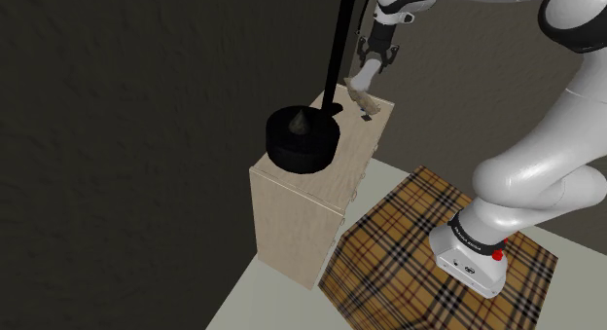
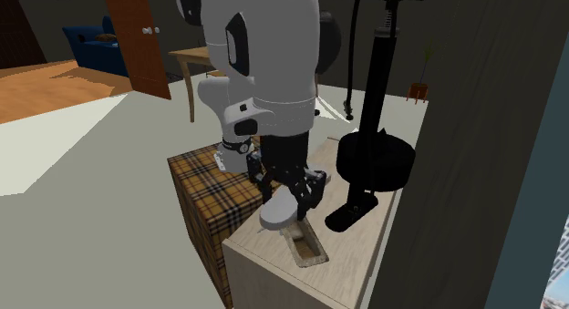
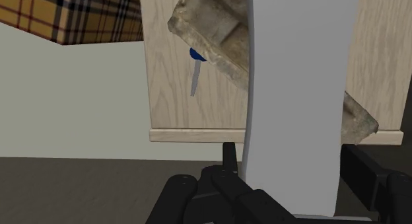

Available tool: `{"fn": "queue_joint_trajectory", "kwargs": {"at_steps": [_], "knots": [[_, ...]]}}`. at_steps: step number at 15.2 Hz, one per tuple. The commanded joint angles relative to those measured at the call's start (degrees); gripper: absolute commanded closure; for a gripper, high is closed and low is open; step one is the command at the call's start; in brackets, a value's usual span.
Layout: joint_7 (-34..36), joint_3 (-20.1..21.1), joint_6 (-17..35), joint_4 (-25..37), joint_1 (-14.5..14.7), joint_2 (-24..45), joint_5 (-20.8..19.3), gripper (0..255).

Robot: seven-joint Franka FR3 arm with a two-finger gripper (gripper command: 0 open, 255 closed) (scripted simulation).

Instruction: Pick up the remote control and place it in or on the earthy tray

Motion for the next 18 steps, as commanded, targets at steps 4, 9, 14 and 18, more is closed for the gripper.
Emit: {"fn": "queue_joint_trajectory", "kwargs": {"at_steps": [4, 9, 14, 18], "knots": [[0.34, -0.2, 3.47, -2.25, 0.08, 1.29, -0.68, 255], [0.83, -0.42, 6.9, -4.48, 0.22, 2.63, -1.41, 255], [1.04, -0.52, 8.15, -5.22, 0.29, 3.19, -1.72, 255], [1.04, -0.52, 8.15, -5.22, 0.29, 3.19, -1.72, 255]]}}
